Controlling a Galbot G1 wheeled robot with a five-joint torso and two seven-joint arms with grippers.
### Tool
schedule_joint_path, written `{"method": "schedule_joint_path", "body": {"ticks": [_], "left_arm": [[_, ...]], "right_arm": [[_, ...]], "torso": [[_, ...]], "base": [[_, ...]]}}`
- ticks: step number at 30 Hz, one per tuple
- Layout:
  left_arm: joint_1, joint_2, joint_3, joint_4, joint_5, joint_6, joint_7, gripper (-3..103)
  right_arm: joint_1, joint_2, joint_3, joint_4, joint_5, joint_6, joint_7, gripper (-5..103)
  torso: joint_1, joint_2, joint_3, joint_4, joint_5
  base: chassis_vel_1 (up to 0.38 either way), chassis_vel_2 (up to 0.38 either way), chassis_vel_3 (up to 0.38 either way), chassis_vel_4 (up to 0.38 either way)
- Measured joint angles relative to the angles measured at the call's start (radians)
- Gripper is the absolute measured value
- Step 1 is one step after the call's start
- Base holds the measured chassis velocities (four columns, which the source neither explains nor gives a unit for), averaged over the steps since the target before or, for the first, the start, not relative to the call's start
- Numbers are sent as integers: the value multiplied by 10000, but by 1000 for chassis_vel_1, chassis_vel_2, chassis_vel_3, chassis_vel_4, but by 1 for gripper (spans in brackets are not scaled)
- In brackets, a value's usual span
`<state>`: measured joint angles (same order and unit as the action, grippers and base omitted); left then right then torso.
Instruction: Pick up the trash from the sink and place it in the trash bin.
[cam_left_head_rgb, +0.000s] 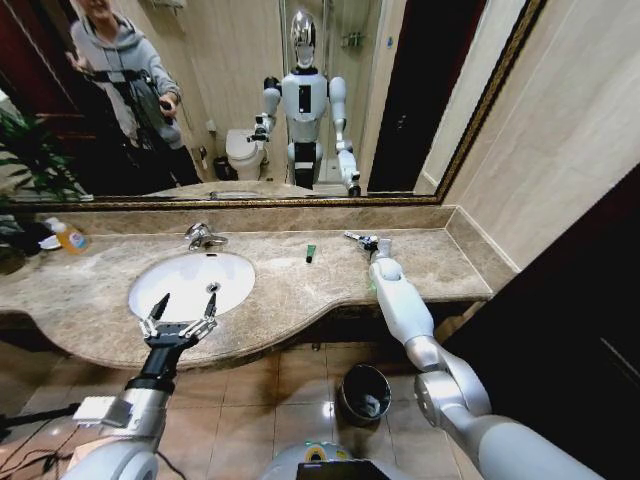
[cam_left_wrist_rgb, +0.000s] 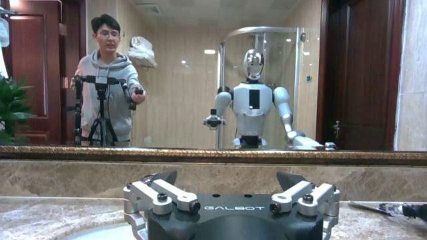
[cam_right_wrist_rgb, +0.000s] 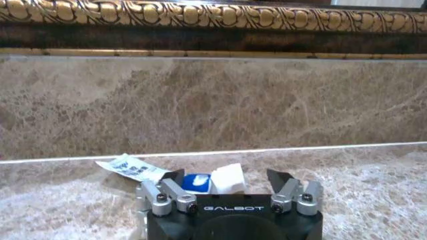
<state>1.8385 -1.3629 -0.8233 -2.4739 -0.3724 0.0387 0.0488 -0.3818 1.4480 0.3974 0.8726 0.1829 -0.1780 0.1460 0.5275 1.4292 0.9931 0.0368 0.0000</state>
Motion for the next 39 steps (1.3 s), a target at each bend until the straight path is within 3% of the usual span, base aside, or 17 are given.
{"method": "schedule_joint_path", "body": {"ticks": [4,6,11,13,20,21,24,28,35,39], "left_arm": [[0,0,0,0,0,0,0,100],[0,0,0,0,0,0,-1,100],[0,0,0,0,0,0,0,100],[0,0,0,0,0,0,0,100],[0,0,0,0,0,0,-1,100],[0,1,0,0,0,0,-1,100],[-1,0,0,0,0,0,0,100],[0,0,0,0,0,0,0,100],[0,0,0,0,0,0,1,100],[1,0,-1,0,0,0,-2,100]], "right_arm": [[-46,-36,-1,38,26,-6,-31,78],[-108,-41,-2,111,59,-18,-59,66],[-218,-36,-19,206,80,-21,-72,58],[-290,-19,-13,286,78,-22,-70,46],[-584,-88,-30,800,281,-50,-78,35],[-827,-190,-52,1221,601,-50,-114,29],[-1249,-393,-63,2064,999,-99,-119,27],[-1735,-674,-52,3046,1488,-197,-65,27],[-3353,-1583,307,5737,3309,-661,706,27],[-6134,-2013,950,8921,4337,-1000,1135,27]], "torso": [[0,0,0,-1,1],[0,0,0,0,0],[0,0,-1,0,0],[0,0,-1,0,0],[1,0,0,2,0],[1,0,0,1,1],[1,0,0,1,1],[1,0,0,0,1],[1,0,-1,2,0],[-2,1,-2,-2,3]], "base": [[0,0,0,0],[0,0,0,0],[0,0,0,0],[0,0,0,0],[0,0,0,0],[0,0,0,0],[0,0,0,0],[0,0,0,0],[0,0,0,0],[0,0,0,0]]}}
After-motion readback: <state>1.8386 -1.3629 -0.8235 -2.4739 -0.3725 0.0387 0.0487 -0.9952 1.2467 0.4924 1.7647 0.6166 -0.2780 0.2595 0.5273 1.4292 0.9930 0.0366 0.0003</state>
